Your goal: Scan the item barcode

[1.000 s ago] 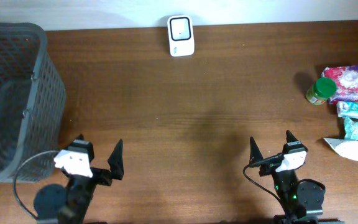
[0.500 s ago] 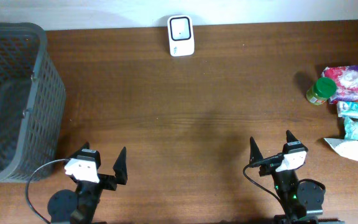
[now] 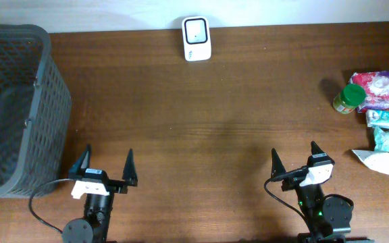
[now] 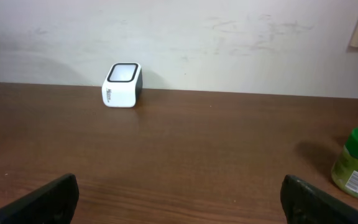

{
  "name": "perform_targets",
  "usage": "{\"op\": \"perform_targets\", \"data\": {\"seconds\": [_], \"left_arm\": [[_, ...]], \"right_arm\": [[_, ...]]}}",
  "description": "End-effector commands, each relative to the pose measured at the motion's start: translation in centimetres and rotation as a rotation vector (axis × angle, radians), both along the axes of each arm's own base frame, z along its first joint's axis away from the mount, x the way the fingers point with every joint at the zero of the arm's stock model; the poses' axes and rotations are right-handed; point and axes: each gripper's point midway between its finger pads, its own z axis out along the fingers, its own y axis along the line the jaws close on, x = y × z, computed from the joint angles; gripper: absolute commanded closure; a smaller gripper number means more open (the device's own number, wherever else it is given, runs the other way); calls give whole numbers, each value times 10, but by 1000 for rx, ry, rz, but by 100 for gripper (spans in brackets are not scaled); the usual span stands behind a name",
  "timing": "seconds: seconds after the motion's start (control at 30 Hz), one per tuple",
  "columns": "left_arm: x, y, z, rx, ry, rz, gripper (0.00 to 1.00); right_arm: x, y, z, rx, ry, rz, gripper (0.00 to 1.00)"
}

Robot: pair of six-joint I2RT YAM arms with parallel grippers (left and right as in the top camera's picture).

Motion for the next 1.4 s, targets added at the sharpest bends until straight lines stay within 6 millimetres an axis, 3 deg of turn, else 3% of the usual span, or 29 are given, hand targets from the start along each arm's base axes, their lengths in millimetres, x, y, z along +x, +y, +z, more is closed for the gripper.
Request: {"op": "perform_targets", "data": {"seconds": [0.0, 0.23, 0.57, 0.63, 0.77, 0.9, 1.37], "left_arm": [[2, 18, -10, -11, 34, 131, 1], [4, 28, -59, -20, 235, 180, 1], [3, 43, -52, -32, 203, 240, 1], [4, 43, -47, -36, 186, 240, 1], [3, 42, -60, -21, 239, 237, 1], [4, 30, -62, 26, 243, 166, 1], [4, 30, -62, 26, 245, 167, 1]], "right_arm": [[0, 0, -3, -6, 3, 0, 1], [0, 0, -3, -6, 3, 0, 1], [0, 0, -3, -6, 3, 0, 1], [0, 0, -3, -6, 3, 0, 1], [0, 0, -3, -6, 3, 0, 1], [0, 0, -3, -6, 3, 0, 2], [0, 0, -3, -6, 3, 0, 1]]}}
